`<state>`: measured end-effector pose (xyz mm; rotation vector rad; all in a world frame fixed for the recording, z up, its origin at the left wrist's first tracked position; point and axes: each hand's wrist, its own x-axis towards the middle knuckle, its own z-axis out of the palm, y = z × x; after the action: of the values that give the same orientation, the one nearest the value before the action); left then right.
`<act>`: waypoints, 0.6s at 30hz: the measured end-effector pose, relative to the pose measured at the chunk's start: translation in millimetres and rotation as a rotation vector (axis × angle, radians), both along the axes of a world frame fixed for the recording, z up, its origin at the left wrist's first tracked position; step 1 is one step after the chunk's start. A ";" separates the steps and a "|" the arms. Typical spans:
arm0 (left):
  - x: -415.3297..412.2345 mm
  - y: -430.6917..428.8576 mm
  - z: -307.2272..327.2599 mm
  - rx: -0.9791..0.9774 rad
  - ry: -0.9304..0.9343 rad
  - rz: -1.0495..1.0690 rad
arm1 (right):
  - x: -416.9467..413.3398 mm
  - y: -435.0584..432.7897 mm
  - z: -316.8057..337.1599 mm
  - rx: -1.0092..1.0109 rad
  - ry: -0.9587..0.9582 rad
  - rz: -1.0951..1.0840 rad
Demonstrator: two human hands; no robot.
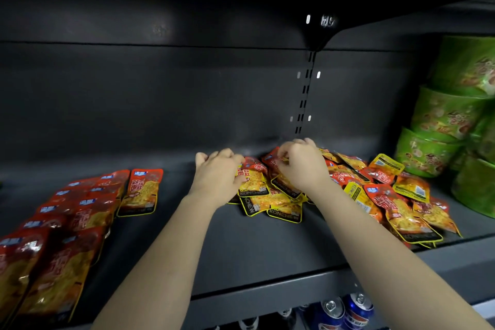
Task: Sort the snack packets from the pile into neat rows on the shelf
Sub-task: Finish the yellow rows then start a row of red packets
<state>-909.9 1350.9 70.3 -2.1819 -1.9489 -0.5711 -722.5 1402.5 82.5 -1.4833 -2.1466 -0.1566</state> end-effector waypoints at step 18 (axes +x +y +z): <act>-3.0 4.0 -0.9 0.032 -0.025 0.007 | -1.2 14.6 0.8 -0.190 -0.153 -0.130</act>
<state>-912.9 1354.9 69.4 -2.1587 -1.9456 -0.6270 -723.7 1417.1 83.2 -1.7724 -2.2363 -0.1182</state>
